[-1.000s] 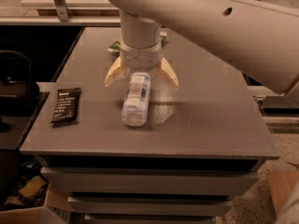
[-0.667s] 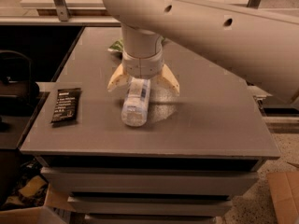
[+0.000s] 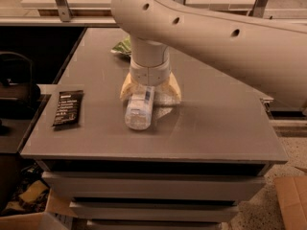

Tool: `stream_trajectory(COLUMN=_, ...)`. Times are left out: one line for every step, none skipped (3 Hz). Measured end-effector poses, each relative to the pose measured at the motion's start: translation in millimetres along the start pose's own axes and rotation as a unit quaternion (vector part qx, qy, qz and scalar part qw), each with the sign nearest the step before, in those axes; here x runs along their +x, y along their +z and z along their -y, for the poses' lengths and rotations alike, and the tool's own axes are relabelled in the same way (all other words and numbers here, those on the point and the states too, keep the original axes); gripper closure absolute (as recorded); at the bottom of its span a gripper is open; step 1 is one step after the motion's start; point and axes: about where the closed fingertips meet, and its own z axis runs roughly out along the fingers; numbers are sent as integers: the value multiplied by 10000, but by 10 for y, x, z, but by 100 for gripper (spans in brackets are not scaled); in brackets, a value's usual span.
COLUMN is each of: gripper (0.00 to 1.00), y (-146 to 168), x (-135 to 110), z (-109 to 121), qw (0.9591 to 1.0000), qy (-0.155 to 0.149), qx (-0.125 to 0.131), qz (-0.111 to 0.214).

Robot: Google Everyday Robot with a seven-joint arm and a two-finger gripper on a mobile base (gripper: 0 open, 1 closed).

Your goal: Place blue plastic bottle upright

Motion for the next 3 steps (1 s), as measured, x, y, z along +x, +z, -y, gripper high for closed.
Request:
stream_trajectory(gripper=42, y=-14, x=-50, z=-11, qw=9998, qy=-181, qx=-66, qz=35)
stream_trajectory(gripper=65, y=-102, x=-85, z=-22, qw=9988, qy=-323, qx=-344, qz=140)
stream_trajectory(gripper=88, y=-312, x=-100, z=-32, qw=9944, qy=-588, qx=-714, qz=504)
